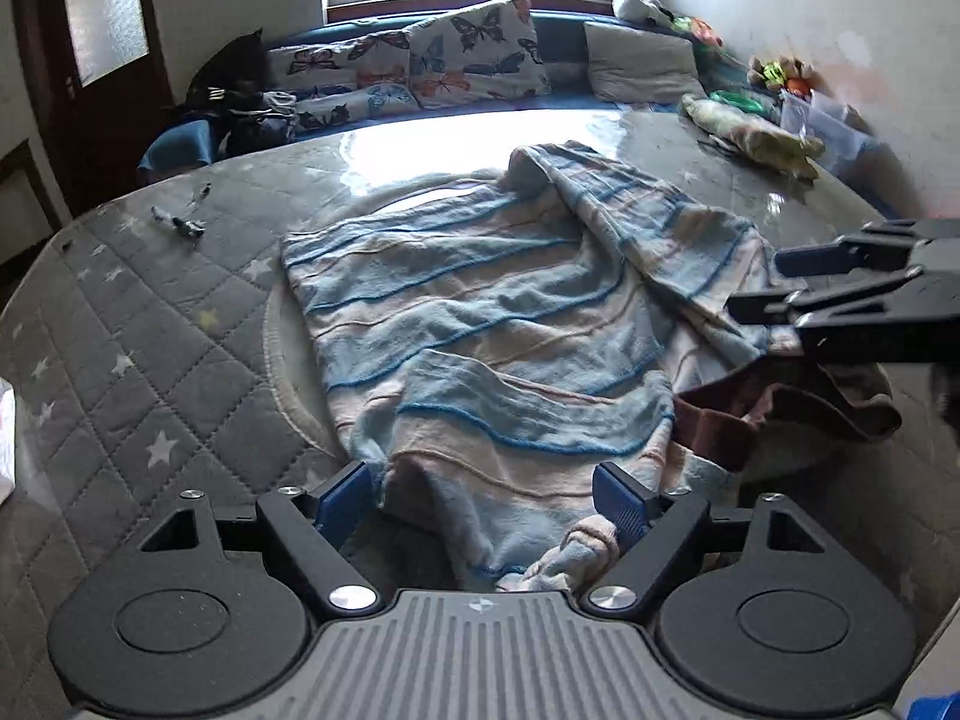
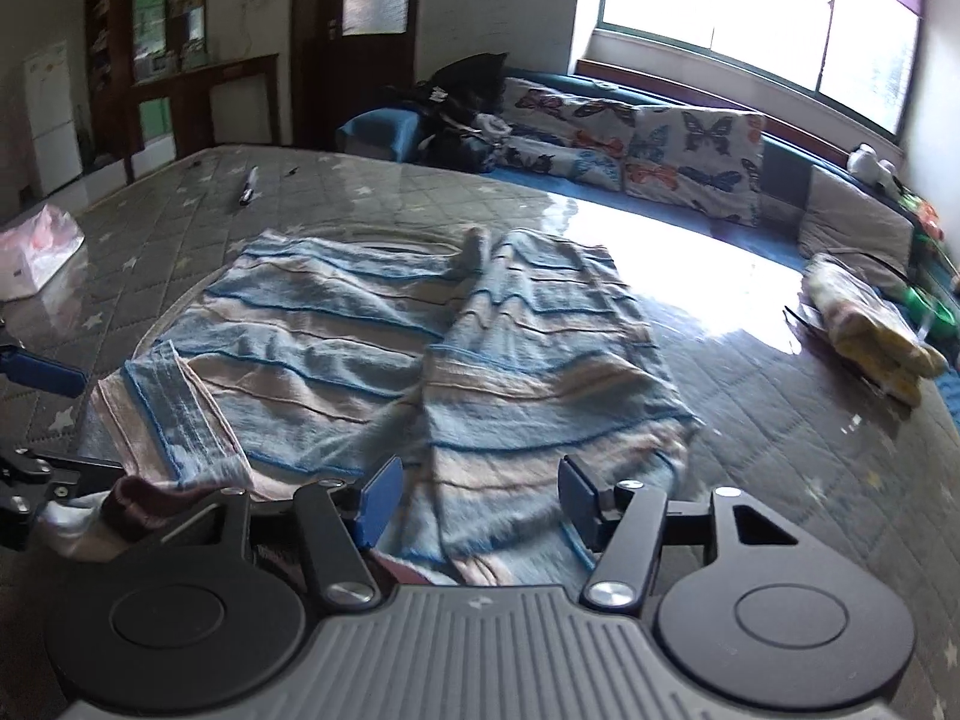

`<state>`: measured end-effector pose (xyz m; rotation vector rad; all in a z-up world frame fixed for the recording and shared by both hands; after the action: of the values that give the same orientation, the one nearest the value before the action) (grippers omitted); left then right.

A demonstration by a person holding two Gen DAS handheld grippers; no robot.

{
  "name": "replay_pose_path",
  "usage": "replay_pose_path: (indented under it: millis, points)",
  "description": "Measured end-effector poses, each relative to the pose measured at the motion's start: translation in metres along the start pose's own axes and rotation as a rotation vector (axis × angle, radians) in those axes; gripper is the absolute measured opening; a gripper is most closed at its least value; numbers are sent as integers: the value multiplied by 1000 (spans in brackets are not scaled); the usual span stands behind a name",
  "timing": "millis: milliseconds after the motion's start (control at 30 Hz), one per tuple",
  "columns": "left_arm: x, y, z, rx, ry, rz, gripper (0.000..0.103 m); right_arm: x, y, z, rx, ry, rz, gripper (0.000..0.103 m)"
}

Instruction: Fold towel

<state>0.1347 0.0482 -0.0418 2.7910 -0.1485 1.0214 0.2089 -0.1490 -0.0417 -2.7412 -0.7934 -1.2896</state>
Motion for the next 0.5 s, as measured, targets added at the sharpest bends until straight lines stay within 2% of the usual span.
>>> replay_pose_path:
  millis: [167,300,467,500]
  points:
    - [20,-18,-6,42,43,-36,89,8,-16,18,26,-6,-43,58]
    - [26,-23,7,69,28,-25,89,12,-25,33,36,-12,-66,50]
    - [25,-11,14,29,24,2,87,15,-24,45,21,-12,-49,32]
    - [26,-8,14,23,26,5,87,15,-21,46,19,-14,-39,23]
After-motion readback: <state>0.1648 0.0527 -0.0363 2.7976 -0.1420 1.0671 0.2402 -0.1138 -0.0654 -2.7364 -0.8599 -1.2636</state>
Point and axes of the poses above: each gripper's, at about its wrist camera, not at the fingertips, and z roughly the way its jaws point, y to its right, x to its top, the point moved 9 cm from there along z, roughly the way its jaws point, and after that the axes turned 9 degrees about -x, right-handed, at the moved point
